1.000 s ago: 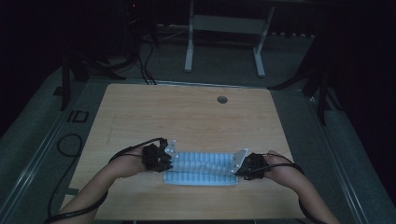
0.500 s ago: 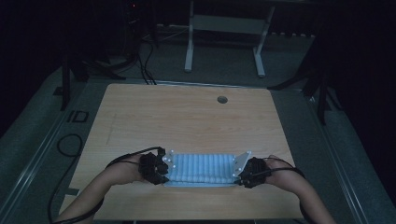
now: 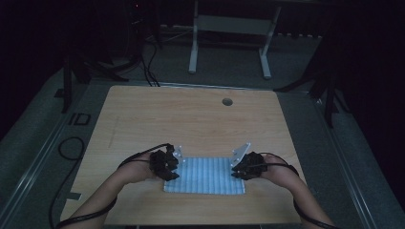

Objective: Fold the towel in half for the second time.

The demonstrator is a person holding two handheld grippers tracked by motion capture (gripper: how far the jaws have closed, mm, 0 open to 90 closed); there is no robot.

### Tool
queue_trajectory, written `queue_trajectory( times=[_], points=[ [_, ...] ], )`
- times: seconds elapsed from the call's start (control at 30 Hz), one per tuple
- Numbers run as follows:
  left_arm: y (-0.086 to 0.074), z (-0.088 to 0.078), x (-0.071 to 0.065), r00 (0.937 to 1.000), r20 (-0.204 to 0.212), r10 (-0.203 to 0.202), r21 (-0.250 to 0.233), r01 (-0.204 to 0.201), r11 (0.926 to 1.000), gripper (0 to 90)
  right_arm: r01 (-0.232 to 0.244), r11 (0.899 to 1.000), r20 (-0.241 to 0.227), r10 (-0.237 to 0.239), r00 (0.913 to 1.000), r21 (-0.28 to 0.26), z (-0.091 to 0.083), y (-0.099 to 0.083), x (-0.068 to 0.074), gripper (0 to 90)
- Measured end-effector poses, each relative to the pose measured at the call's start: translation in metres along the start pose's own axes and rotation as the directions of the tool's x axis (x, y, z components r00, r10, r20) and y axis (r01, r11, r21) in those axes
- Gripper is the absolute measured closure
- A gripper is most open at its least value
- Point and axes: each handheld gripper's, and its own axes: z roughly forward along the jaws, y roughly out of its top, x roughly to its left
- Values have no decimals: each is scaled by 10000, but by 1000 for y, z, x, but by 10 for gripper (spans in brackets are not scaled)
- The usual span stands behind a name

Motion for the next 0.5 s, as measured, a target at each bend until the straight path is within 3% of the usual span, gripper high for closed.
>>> queue_trajectory(
  times=[0.1,0.23,0.5],
  points=[
    [-1,9,5,9997,174,-167,36,166,9999,634,-158,9993,-108,162,9998,329,14,-6,-7,754],
    [0,14,13,9989,332,-326,-67,329,9994,634,-477,9987,-217,482,9986,205,18,-10,-19,753],
    [13,20,36,9984,139,-556,133,554,9984,630,-883,9955,-125,888,9960,340,22,-9,-49,749]
  ],
)
